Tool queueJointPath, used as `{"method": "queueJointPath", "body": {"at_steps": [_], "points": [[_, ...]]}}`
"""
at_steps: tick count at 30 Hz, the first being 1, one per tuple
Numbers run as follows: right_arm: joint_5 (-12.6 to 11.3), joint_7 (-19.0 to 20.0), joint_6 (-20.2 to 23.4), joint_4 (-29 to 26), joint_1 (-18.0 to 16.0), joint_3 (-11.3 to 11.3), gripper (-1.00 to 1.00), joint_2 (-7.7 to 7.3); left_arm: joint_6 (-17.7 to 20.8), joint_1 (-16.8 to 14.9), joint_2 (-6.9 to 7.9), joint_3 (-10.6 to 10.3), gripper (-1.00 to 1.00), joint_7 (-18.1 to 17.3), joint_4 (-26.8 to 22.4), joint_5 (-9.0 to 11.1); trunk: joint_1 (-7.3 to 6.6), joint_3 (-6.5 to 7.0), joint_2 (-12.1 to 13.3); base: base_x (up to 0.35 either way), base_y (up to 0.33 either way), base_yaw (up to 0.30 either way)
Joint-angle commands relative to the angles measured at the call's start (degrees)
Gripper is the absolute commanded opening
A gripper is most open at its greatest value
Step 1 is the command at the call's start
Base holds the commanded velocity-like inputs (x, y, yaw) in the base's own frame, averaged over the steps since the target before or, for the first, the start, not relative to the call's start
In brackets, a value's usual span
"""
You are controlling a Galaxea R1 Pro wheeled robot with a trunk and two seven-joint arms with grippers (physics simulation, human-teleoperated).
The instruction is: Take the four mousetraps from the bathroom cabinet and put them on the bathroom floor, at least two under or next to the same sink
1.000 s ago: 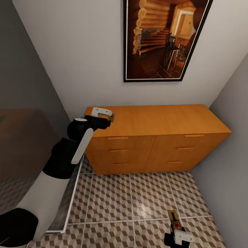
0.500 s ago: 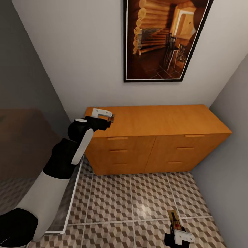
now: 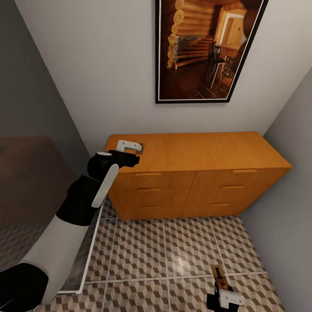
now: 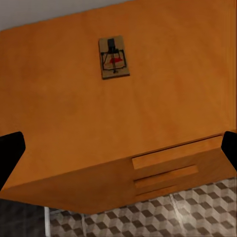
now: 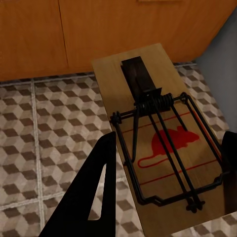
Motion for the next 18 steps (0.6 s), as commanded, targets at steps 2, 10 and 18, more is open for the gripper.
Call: {"method": "queueJointPath", "body": {"at_steps": [2, 10, 18], "points": [[-0.5, -0.2, -0.2, 0.0, 0.0, 0.5, -1.0, 0.0, 0.2, -0.1, -0.01, 0.0, 1.0, 0.6, -0.1, 1.1, 0.03, -0.09, -0.1, 0.0, 0.0, 0.0], [-0.5, -0.2, -0.1, 0.1, 0.0, 0.5, -1.0, 0.02, 0.0, 0.0, 0.13, 0.5, 1.0, 0.3, -0.8, 8.8, 0.03, -0.09, -0.1, 0.0, 0.0, 0.0], [-0.5, -0.2, -0.1, 0.2, 0.0, 0.5, -1.0, 0.06, 0.0, 0.0, 0.23, 7.4, 1.0, 0.0, -2.8, 13.6, 0.03, -0.09, -0.1, 0.0, 0.0, 0.0]]}}
